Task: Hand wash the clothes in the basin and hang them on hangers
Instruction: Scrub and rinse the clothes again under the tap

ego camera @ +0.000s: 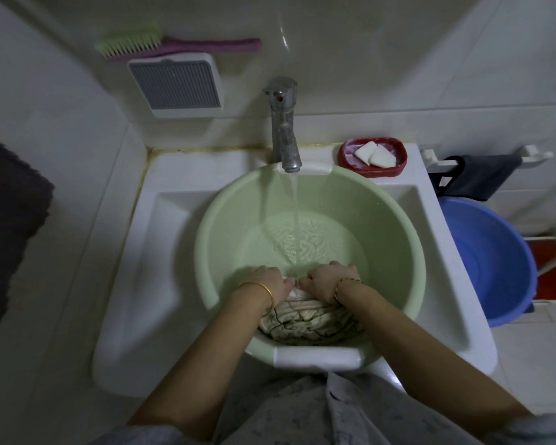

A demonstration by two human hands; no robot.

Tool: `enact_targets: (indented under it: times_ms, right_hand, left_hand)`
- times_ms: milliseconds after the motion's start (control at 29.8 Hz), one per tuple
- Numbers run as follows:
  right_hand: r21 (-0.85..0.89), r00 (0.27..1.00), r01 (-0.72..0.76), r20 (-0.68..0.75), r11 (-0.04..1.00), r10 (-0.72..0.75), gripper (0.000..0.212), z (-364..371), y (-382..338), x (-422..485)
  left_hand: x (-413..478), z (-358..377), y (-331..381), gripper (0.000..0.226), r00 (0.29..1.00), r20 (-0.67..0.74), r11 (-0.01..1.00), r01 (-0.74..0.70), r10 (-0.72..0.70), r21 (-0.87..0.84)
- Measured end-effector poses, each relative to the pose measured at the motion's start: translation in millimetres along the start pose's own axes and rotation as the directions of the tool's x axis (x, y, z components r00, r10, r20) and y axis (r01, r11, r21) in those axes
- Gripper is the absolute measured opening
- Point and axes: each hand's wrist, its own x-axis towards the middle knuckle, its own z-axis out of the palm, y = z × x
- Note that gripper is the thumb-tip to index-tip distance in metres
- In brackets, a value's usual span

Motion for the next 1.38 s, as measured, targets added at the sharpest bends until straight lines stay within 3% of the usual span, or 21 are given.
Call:
enact_targets:
  times_ms: [1378]
  right_hand:
    - [-0.003,1.0,-0.006,-0.004,1.0,0.006,0.055,3.2,1.3,4.4]
  left_hand:
    - [-1.8,-1.2,0.4,0.053,1.0,-0.006,1.0,-0.006,0.006,0.019]
